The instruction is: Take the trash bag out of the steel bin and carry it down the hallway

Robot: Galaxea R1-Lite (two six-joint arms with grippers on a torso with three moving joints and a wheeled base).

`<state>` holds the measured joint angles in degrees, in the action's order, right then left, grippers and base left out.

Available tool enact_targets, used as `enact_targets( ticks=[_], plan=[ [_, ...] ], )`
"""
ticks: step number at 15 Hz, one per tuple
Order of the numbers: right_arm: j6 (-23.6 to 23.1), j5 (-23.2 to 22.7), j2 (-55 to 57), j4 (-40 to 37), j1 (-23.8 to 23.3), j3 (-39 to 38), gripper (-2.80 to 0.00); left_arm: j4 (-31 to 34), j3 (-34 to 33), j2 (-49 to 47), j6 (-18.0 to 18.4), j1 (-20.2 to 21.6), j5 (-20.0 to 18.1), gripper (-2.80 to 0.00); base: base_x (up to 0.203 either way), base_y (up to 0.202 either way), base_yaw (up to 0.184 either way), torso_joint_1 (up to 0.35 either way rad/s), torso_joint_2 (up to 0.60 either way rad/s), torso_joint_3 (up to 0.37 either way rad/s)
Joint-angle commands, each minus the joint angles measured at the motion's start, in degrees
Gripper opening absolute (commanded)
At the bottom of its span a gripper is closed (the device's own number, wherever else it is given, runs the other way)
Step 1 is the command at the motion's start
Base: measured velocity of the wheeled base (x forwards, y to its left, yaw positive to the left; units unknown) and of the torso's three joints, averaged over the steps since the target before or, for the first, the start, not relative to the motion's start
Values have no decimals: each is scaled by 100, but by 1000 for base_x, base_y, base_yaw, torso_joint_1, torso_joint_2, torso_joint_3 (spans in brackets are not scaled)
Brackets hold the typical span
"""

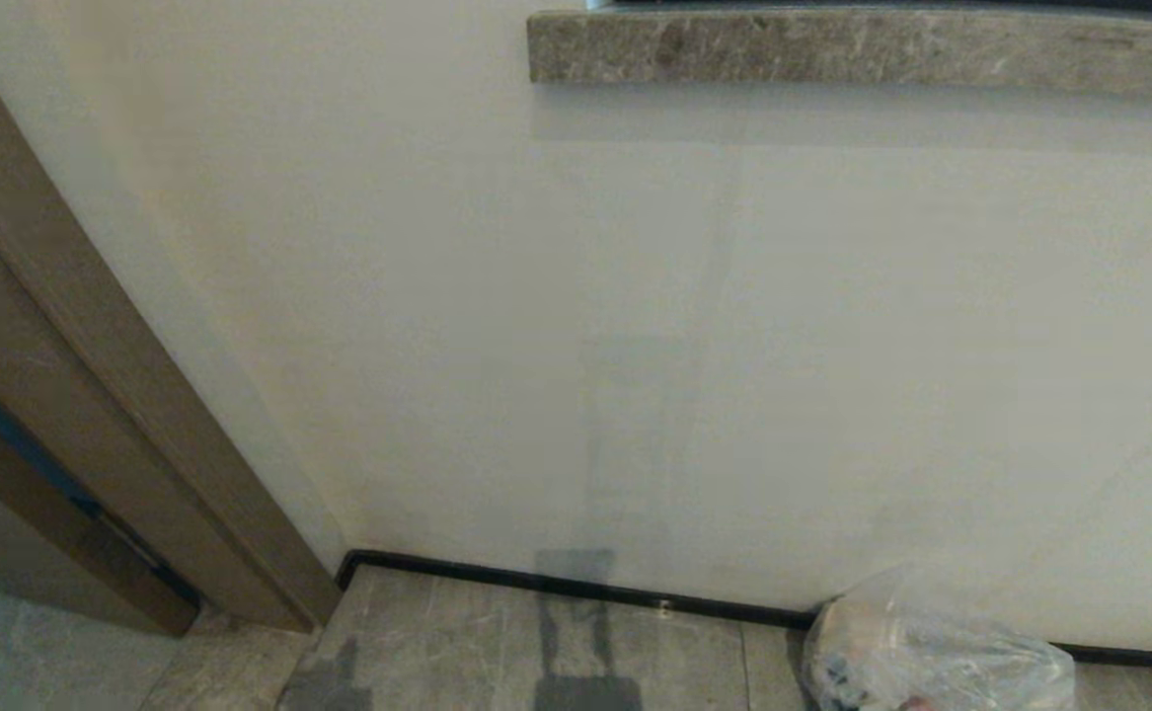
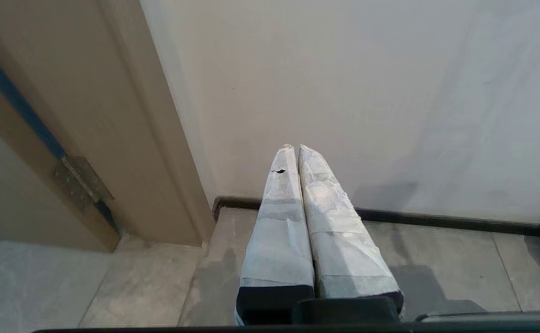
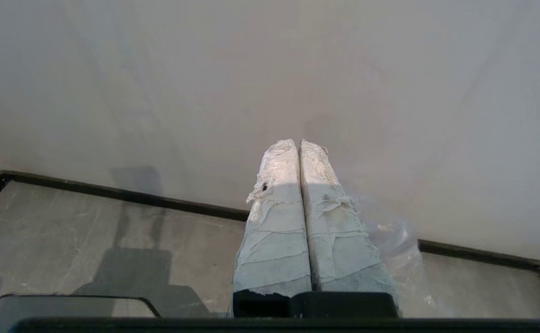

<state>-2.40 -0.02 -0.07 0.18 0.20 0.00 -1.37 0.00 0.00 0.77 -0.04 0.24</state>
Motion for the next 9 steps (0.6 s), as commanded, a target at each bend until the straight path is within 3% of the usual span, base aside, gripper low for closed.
enact_targets(
  ticks=[1, 5, 9],
  plan=[
    [-6, -6, 7, -1, 7, 0, -280, -4, -62, 0, 2, 4, 2, -280, -3, -2, 104, 1, 2, 7],
    [8, 2, 7, -1, 7, 0, -280, -4, -62, 0, -6, 4, 2, -280, -1, -7, 150, 5, 4, 2],
    [11, 2, 7, -9, 7, 0, -280, -4, -62, 0, -6, 4, 2, -280, 1, -1, 20, 2, -1, 2]
  ],
)
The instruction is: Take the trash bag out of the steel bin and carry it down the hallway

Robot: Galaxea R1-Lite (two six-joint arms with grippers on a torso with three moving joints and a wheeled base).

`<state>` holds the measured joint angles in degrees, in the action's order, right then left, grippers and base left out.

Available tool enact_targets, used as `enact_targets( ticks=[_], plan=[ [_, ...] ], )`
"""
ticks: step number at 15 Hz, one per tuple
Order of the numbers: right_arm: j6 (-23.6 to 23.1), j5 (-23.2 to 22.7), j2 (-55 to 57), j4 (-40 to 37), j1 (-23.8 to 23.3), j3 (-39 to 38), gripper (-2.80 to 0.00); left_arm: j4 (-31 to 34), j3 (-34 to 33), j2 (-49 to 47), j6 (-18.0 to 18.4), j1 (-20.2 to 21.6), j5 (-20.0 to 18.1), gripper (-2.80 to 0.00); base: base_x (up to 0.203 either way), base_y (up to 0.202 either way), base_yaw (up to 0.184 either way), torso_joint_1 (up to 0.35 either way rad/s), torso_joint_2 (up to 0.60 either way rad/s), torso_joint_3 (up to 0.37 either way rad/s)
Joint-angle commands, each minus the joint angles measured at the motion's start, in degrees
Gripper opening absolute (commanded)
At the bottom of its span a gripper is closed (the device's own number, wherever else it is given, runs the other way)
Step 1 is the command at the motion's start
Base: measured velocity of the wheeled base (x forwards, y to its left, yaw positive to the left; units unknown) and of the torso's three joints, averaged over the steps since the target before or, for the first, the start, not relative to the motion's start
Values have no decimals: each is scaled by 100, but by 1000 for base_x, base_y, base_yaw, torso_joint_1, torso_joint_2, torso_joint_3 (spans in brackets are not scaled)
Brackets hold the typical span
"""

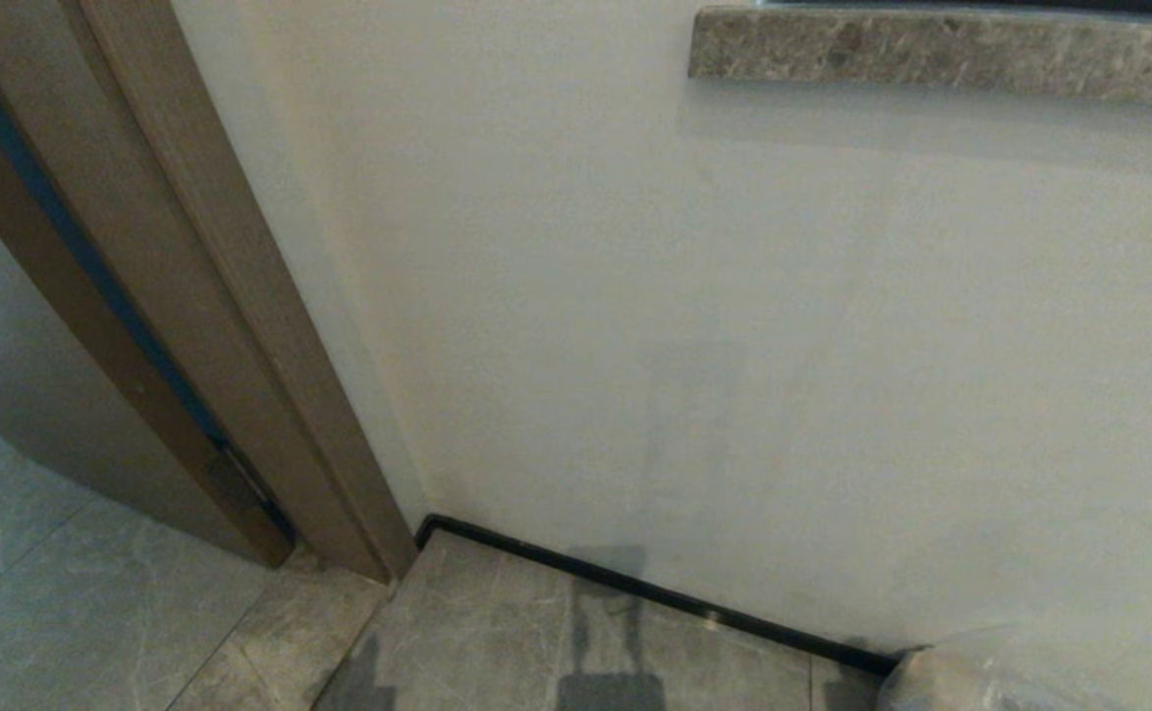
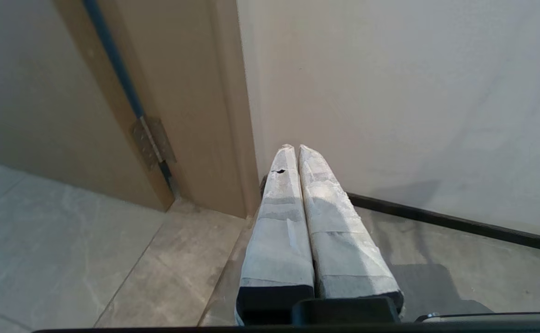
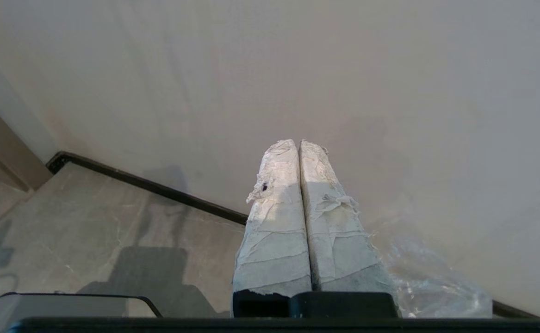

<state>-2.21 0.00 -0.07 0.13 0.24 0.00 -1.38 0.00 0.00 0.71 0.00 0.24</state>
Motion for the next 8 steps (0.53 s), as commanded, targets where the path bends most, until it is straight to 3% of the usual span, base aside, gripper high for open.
enact_targets(
  ticks=[1, 8],
  plan=[
    [-2, 0, 7, -5, 2, 0, -280, -3, -62, 0, 0, 0, 2, -280, 0, 0, 0, 0, 0, 0],
    [1, 18, 7, 13, 2, 0, -280, -3, -62, 0, -9, 0, 2, -280, 0, 0, 0, 0, 0, 0]
  ],
)
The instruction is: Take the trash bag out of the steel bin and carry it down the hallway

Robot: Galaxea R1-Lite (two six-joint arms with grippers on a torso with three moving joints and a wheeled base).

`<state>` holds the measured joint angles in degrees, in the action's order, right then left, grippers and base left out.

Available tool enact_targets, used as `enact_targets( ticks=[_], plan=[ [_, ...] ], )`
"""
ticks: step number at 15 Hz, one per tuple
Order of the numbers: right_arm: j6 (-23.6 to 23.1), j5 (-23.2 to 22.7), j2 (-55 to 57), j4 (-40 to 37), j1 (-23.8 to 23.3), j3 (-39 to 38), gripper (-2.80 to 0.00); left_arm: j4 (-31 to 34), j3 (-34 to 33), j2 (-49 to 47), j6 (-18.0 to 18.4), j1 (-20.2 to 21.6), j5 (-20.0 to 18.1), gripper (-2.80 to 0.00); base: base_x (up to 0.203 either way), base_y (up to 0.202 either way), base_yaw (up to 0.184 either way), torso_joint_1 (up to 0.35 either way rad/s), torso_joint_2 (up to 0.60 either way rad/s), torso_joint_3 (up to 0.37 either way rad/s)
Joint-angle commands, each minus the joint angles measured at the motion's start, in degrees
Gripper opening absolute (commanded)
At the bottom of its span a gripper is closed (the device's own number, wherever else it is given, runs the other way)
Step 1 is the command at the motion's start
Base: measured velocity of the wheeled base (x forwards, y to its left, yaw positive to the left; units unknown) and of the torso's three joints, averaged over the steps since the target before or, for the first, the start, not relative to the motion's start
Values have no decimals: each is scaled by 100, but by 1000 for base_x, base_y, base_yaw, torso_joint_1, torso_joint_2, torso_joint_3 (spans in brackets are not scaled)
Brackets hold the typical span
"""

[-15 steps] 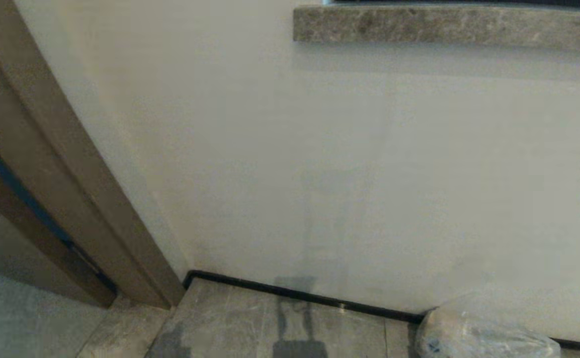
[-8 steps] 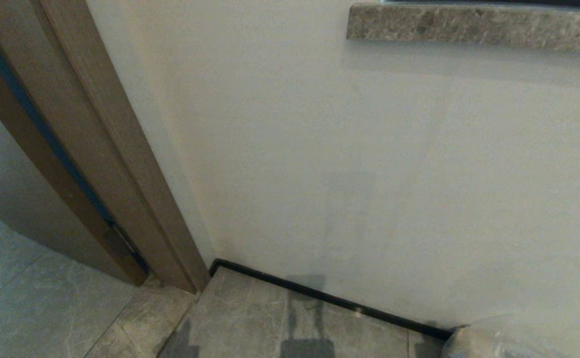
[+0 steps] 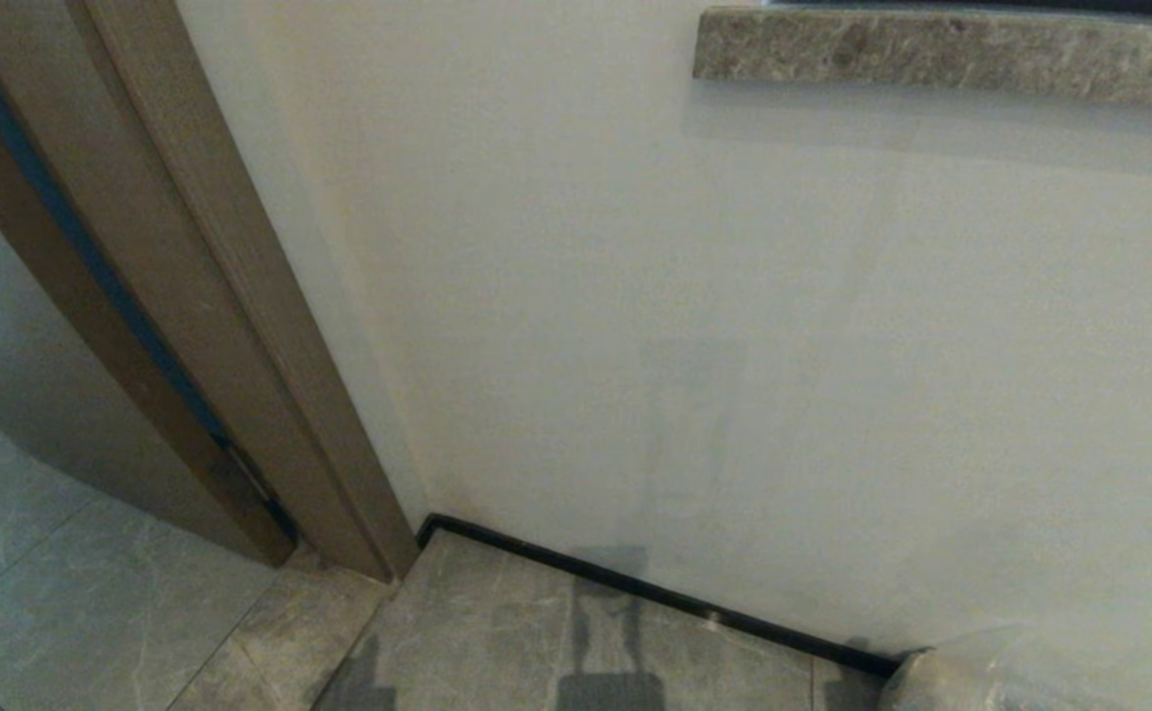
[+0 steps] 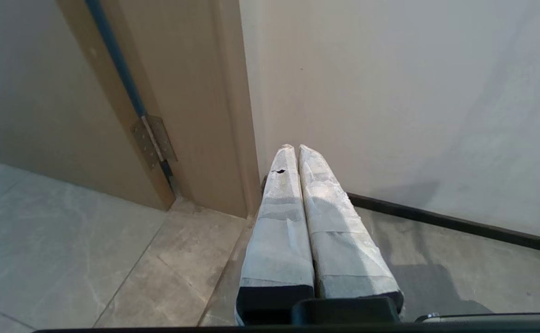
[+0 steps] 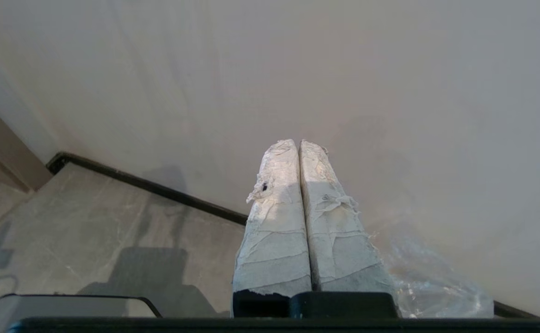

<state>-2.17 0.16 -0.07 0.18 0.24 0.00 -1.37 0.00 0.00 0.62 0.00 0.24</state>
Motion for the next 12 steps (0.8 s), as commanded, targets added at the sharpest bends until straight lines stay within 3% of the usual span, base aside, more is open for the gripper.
enact_targets(
  ticks=[1, 3, 12],
  plan=[
    [-2, 2, 7, -1, 2, 0, -280, -4, -70, 0, -1, 0, 3, -280, 0, 0, 0, 0, 0, 0],
    [-2, 2, 7, 8, 2, 0, -280, -4, -63, 0, -1, 0, 3, -280, 1, -6, 51, 2, 0, 0],
    [-11, -7, 7, 8, 2, 0, -280, -4, -70, 0, -1, 0, 3, -280, 4, -6, 148, 4, 2, 1]
  ],
)
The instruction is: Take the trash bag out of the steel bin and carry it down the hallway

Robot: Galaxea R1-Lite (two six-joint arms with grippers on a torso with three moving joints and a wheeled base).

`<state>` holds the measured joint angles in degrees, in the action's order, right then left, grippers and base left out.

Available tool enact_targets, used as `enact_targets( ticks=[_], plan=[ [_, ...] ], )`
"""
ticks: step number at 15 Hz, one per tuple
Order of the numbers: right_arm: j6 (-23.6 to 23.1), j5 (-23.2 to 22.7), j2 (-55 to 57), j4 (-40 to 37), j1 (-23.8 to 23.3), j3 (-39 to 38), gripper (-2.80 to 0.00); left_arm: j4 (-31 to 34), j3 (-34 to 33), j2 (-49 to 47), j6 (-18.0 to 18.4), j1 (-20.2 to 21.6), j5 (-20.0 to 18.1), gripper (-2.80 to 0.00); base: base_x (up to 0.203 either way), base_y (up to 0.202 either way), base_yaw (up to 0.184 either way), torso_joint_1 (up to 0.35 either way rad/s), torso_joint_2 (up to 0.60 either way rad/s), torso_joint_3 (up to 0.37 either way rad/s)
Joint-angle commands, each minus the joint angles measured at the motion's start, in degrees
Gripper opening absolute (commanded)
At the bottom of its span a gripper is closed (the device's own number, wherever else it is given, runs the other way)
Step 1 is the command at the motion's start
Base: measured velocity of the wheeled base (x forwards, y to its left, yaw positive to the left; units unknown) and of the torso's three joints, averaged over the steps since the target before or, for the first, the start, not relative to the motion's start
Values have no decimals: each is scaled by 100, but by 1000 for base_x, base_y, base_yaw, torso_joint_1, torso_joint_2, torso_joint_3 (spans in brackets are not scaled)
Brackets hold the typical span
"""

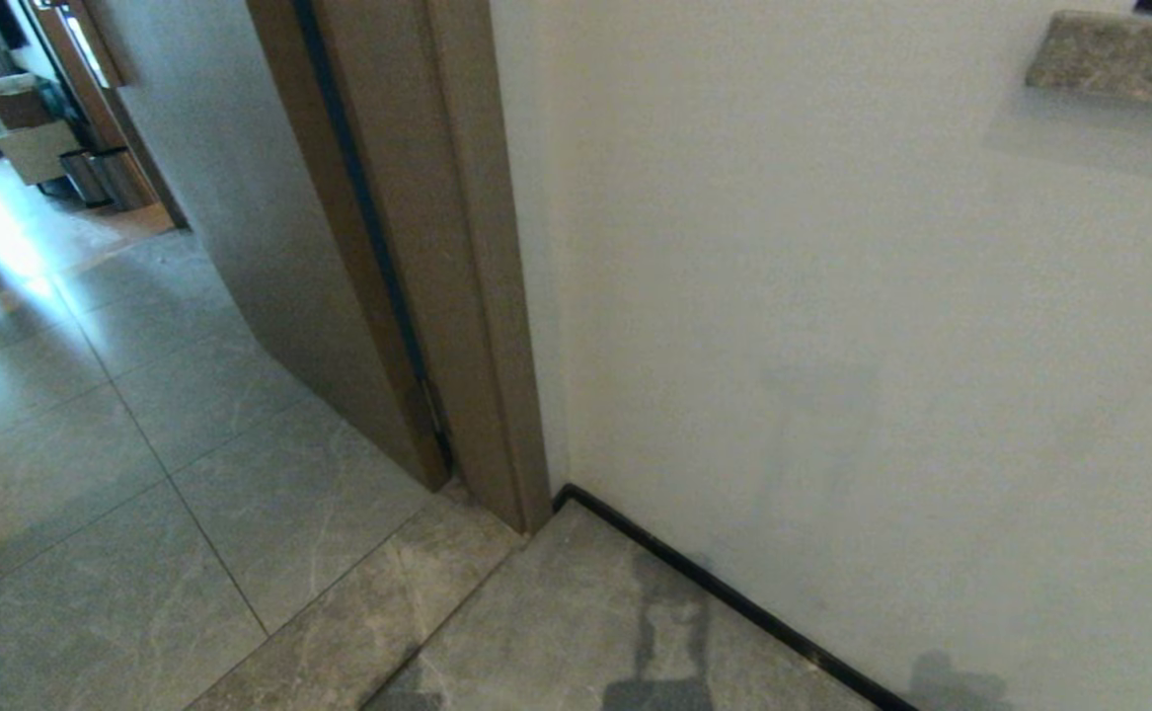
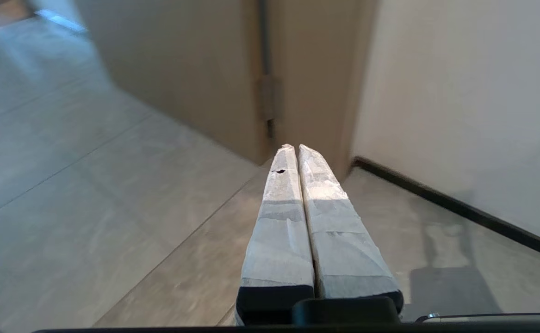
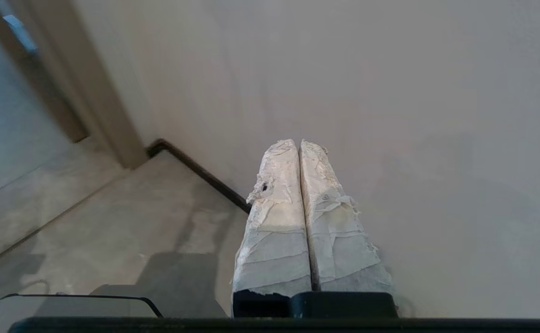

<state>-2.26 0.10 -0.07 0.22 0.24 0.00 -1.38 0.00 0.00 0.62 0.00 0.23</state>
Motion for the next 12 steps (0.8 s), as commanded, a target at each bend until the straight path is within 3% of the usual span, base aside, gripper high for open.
enact_targets(
  ticks=[1, 12],
  plan=[
    [-3, -1, 7, 4, 2, 0, -280, -3, -70, 0, -1, 0, 3, -280, 11, 6, 100, 4, 5, 1],
    [-3, -1, 7, 4, 2, 0, -280, -3, -70, 0, -1, 0, 3, -280, 17, 9, 80, 3, 1, 2]
  ],
)
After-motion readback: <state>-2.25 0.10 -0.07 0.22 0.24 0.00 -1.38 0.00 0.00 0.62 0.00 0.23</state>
